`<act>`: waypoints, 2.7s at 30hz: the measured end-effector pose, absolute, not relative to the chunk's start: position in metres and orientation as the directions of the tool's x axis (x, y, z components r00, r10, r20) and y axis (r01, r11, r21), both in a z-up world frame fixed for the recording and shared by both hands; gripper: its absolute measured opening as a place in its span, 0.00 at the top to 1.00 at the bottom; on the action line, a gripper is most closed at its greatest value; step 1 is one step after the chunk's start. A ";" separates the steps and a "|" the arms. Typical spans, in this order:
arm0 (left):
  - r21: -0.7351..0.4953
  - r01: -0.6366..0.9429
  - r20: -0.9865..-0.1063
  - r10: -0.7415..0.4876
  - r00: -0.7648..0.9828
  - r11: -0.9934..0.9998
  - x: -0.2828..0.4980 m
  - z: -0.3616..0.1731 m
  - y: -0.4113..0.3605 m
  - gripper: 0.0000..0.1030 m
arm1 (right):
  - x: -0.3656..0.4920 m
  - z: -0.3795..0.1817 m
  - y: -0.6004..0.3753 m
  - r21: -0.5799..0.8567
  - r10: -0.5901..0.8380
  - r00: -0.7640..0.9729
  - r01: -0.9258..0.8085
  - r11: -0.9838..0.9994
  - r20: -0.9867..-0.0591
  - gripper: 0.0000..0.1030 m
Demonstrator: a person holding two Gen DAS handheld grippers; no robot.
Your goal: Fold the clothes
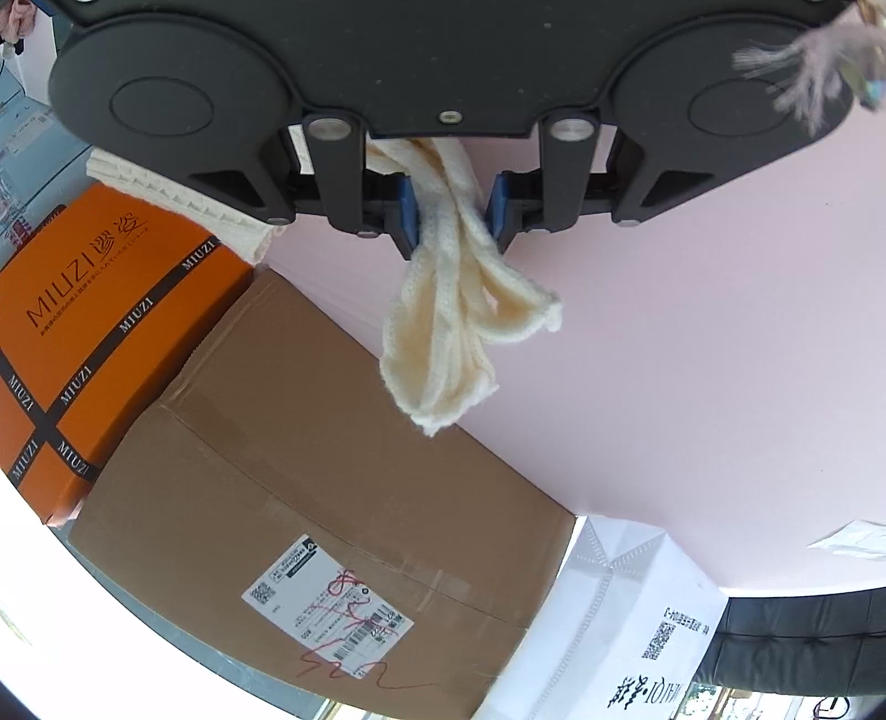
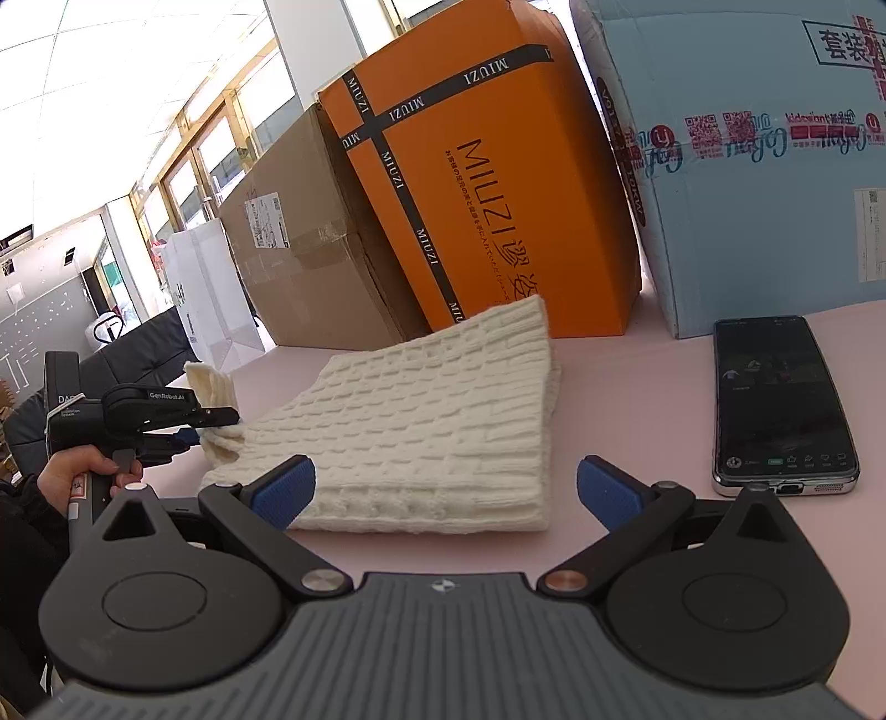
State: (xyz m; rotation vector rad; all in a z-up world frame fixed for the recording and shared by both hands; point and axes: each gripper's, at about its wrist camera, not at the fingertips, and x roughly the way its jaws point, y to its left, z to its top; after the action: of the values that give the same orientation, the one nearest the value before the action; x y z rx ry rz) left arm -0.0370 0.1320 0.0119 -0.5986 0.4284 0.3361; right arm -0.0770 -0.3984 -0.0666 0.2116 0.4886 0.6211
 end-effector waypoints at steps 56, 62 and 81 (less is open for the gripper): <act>-0.702 -0.168 -0.382 -0.166 0.909 0.692 -0.043 0.004 0.081 0.00 | -0.050 -0.081 -0.403 0.496 0.574 0.701 -0.351 0.794 -0.423 0.01; -0.622 -0.091 -0.418 -0.232 0.878 0.778 -0.035 0.002 0.047 0.32 | -0.035 -0.084 -0.392 0.511 0.550 0.710 -0.305 0.804 -0.441 0.39; -0.485 -0.070 -0.401 -0.150 0.904 0.872 -0.095 0.028 0.074 0.09 | -0.088 -0.076 -0.393 0.498 0.575 0.676 -0.340 0.798 -0.461 0.15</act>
State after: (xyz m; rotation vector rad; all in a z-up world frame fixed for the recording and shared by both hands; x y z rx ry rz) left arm -0.0948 0.0742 0.0276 -0.5147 0.4449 -0.0433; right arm -0.0884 -0.3930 -0.0756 0.3919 0.6445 0.5291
